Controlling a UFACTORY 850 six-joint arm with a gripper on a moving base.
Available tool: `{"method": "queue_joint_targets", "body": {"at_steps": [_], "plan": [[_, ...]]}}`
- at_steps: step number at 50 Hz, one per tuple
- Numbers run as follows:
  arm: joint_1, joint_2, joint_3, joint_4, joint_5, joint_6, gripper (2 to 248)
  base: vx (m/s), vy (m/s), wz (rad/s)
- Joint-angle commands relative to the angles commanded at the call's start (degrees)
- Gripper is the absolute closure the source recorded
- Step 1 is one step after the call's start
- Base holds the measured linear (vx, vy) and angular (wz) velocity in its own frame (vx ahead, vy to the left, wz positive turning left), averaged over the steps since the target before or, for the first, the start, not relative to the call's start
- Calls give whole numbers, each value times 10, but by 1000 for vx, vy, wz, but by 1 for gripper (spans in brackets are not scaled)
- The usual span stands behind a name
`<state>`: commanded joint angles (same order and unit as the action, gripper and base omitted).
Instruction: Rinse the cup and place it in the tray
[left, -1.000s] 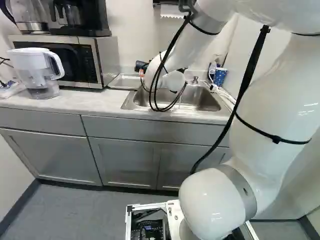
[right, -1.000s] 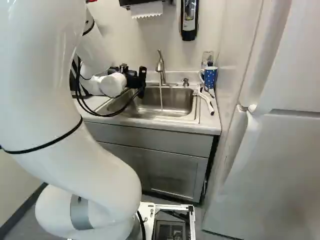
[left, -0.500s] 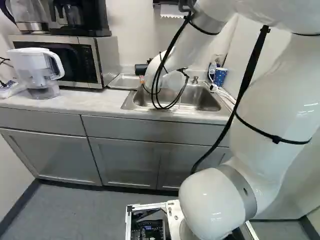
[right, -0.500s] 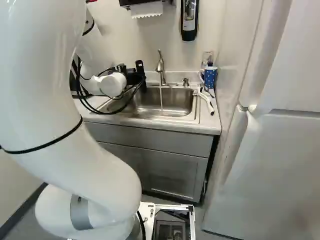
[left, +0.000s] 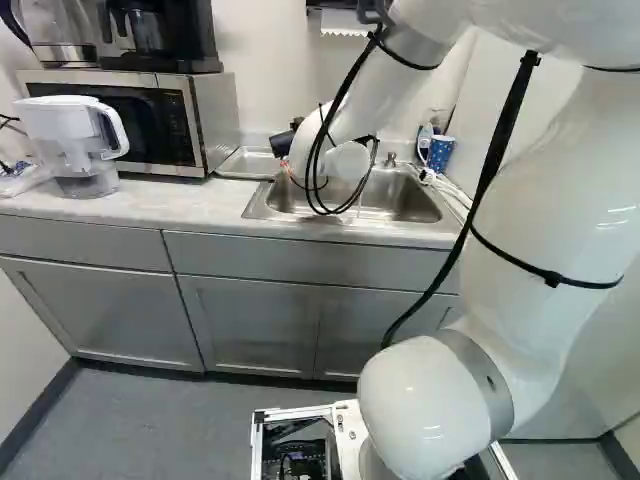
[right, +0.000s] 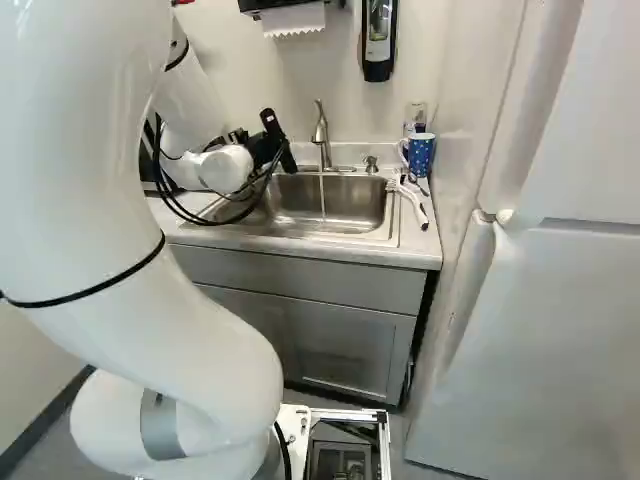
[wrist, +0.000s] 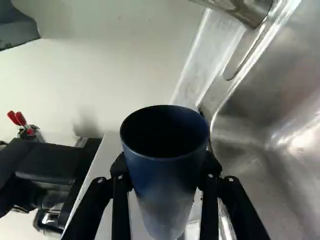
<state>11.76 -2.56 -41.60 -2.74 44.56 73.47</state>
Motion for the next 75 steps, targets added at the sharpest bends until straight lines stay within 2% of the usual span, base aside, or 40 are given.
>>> {"method": "queue_joint_targets", "body": {"at_steps": [75], "plan": [[0,0,0,0,0,-452,125,0,0,0]]}}
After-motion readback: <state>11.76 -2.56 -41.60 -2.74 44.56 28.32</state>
